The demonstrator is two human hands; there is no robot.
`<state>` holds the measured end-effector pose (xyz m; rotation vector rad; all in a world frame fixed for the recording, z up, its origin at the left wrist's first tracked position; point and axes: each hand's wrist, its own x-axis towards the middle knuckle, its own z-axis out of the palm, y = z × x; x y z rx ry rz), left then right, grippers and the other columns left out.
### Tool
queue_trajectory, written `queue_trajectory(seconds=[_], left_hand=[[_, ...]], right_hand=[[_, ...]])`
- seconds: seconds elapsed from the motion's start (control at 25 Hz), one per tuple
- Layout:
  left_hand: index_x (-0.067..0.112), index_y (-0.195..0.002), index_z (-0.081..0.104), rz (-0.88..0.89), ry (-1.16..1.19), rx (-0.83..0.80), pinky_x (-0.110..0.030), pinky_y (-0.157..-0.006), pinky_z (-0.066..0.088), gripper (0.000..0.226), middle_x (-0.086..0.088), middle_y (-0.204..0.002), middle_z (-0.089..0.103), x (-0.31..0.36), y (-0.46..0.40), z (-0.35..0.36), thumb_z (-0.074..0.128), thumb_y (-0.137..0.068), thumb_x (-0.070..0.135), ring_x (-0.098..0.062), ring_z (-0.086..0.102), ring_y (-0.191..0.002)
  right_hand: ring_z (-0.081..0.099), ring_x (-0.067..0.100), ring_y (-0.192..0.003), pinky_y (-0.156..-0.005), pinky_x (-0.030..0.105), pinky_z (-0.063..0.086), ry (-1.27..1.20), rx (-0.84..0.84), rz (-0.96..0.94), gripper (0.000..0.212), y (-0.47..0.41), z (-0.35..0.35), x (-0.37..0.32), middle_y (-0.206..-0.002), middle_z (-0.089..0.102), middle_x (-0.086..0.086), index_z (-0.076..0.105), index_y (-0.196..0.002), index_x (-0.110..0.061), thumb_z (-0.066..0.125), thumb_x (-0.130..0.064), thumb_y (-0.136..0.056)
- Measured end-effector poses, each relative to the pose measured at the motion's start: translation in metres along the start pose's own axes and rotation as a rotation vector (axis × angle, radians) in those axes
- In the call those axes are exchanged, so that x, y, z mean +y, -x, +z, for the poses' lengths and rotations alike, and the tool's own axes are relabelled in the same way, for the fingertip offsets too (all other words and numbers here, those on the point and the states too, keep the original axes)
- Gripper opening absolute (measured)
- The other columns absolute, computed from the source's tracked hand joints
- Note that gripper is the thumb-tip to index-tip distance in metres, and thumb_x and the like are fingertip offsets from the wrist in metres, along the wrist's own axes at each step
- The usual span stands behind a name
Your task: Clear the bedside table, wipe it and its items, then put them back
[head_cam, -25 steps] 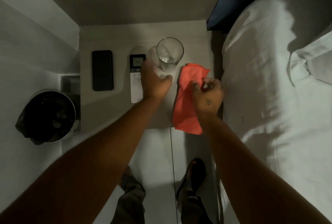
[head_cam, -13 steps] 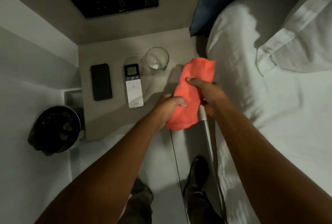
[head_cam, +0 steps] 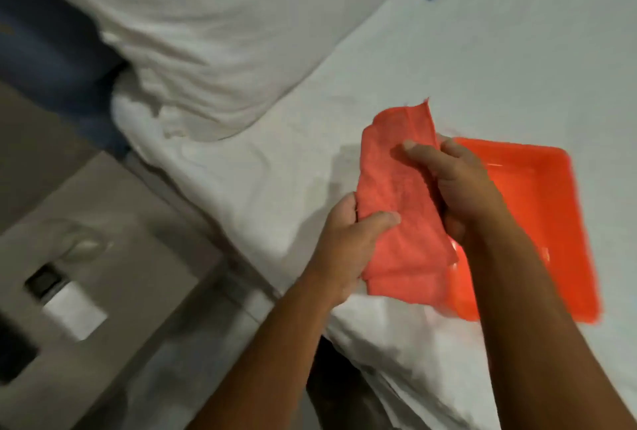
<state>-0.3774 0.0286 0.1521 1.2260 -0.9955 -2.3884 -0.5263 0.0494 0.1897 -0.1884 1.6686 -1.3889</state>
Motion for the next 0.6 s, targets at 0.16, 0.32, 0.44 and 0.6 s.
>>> queue_trajectory(seconds=[0.16,0.32,0.44,0.6], left_hand=[[0.023,-0.116,0.055,-0.004,-0.624,-0.070,-0.028,-0.087,0.051,0.041,-0.006,-0.119,0.070,-0.025,-0.017,0.116,0.071,-0.079,0.029,-0.025,0.067,-0.107],[0.005,-0.146,0.026,-0.035,-0.859,-0.119,-0.034,-0.101,0.042,0.075,-0.019,-0.143,0.050,-0.061,-0.039,0.182,0.068,-0.084,0.014,-0.036,0.051,-0.132],[0.004,-0.156,-0.002,-0.045,-0.907,-0.113,-0.038,-0.115,0.034,0.109,-0.021,-0.157,0.027,-0.080,-0.058,0.194,0.075,-0.079,0.008,-0.035,0.036,-0.143],[0.004,-0.154,0.009,0.212,-1.214,-0.079,-0.043,-0.119,0.030,0.095,-0.023,-0.155,0.020,-0.090,-0.059,0.189,0.069,-0.081,0.009,-0.040,0.029,-0.142]], right_hand=[[0.068,0.012,-0.069,-0.069,0.028,0.060,-0.001,0.391,-0.074,0.046,-0.009,-0.138,0.005,-0.095,0.071,0.009,0.062,-0.130,-0.011,0.074,-0.011,-0.085],[0.058,0.011,-0.066,-0.065,0.025,0.052,0.180,0.612,-0.049,0.046,-0.035,-0.204,0.036,-0.098,0.064,0.007,0.065,-0.124,-0.019,0.079,-0.016,-0.080],[0.059,0.010,-0.075,-0.073,0.028,0.053,0.323,0.643,-0.093,0.047,-0.054,-0.219,0.056,-0.104,0.064,0.004,0.065,-0.123,-0.018,0.080,-0.020,-0.078],[0.055,0.032,-0.117,-0.105,0.038,0.041,0.881,0.631,-0.132,0.065,-0.059,-0.215,0.073,-0.131,0.055,0.019,0.050,-0.140,-0.013,0.074,-0.024,-0.081]])
